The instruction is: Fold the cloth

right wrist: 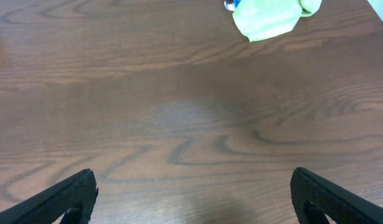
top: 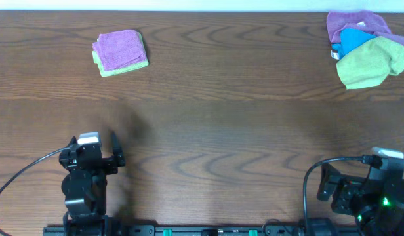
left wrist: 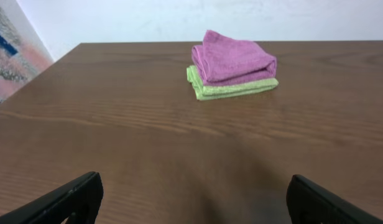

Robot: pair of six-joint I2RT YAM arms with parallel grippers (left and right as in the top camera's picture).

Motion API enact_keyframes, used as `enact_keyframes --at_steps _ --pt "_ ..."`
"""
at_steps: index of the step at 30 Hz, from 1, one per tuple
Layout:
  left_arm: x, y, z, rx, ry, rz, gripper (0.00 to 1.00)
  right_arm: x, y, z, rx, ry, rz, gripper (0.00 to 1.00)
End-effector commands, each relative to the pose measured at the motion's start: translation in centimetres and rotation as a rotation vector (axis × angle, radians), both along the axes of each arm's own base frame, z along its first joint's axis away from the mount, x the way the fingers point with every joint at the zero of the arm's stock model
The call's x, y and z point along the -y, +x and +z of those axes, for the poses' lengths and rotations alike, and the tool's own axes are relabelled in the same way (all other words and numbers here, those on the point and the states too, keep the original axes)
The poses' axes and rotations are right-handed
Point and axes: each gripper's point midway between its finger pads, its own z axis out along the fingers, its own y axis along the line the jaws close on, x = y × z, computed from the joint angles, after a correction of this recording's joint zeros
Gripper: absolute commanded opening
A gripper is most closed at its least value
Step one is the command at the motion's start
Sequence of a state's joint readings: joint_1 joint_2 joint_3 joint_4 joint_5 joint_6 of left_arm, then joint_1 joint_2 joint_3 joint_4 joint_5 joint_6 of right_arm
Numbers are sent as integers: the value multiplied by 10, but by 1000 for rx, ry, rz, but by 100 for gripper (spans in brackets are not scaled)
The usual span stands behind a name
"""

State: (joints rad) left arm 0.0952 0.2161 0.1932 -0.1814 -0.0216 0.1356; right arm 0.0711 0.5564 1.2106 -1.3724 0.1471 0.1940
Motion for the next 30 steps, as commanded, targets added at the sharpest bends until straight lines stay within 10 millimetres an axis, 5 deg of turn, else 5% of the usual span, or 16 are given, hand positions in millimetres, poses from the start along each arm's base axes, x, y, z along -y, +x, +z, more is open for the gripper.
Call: enact_keyframes --at_steps 1,17,30 --pt "4 1 -9 13 9 -26 95 1 0 1 2 7 -14 99" --pt "15 1 -42 16 -9 -66 95 1 0 1 2 7 -14 99" --pt "14 1 -41 22 -6 -61 95 1 0 1 2 7 -14 99"
